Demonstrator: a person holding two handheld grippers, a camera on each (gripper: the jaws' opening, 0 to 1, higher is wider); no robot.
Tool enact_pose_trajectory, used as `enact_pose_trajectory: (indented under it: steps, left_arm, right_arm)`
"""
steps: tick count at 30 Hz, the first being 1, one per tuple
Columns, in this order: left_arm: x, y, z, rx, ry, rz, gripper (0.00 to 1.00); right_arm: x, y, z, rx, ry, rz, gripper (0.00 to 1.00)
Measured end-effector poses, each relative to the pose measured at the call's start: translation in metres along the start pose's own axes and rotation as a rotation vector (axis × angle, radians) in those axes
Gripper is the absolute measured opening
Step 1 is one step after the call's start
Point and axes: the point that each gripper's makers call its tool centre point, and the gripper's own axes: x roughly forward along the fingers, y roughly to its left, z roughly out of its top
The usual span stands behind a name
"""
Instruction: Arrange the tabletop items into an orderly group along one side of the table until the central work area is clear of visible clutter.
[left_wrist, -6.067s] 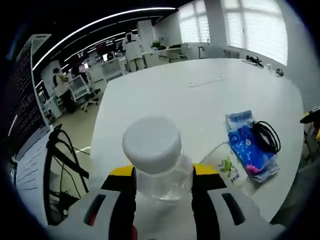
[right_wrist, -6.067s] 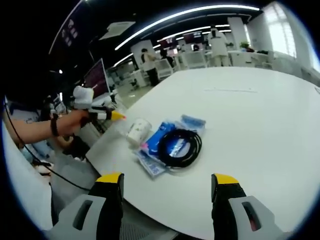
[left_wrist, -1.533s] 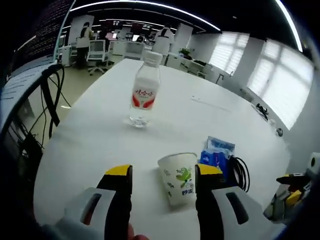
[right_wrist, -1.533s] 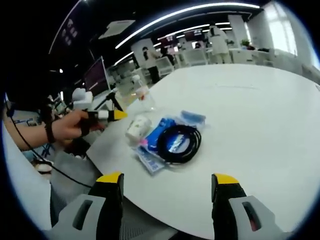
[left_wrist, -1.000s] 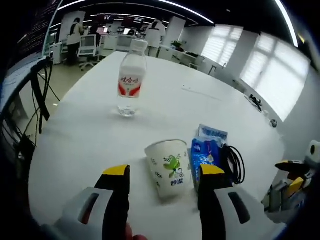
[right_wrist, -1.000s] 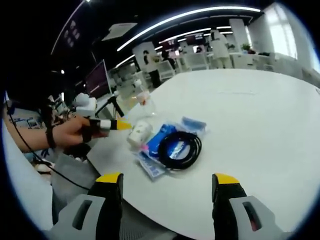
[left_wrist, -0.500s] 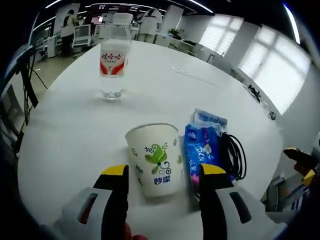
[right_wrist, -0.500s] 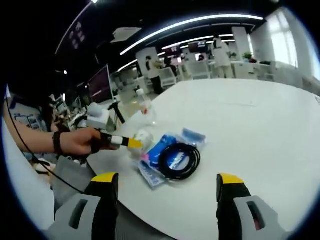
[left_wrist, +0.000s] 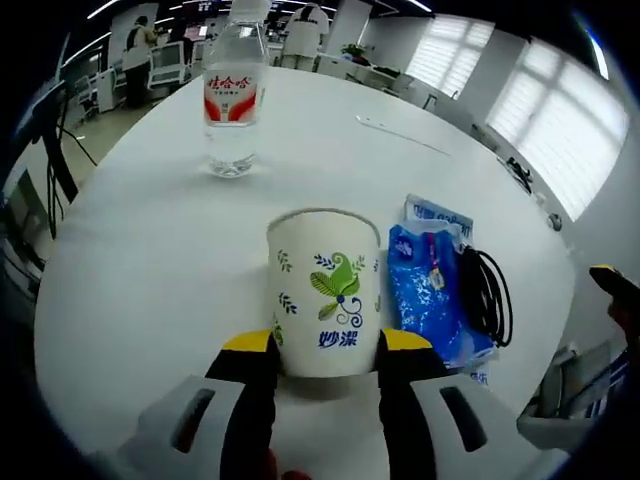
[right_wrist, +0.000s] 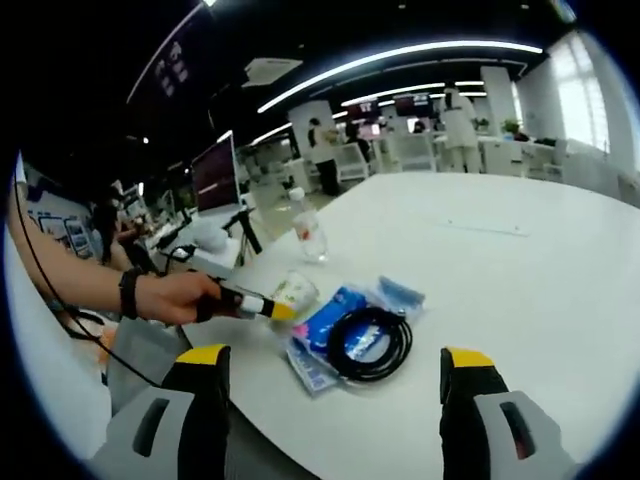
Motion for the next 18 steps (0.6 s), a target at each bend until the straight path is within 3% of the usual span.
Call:
enact_pose_trajectory:
  steps: [11,18]
  left_arm:
    - [-0.016,0.011,-0.005,0.0,-0.032,0.006,0.38]
    - [-0.05,0.007,0.0,0.052,-0.081,-0.02,0.38]
  right_arm:
    - [0.001,0.008,-0.002,0.012,0.006,0.048,0.93]
    - [0.002,0.008,0.006,0.009,-0.011,0.058,0.92]
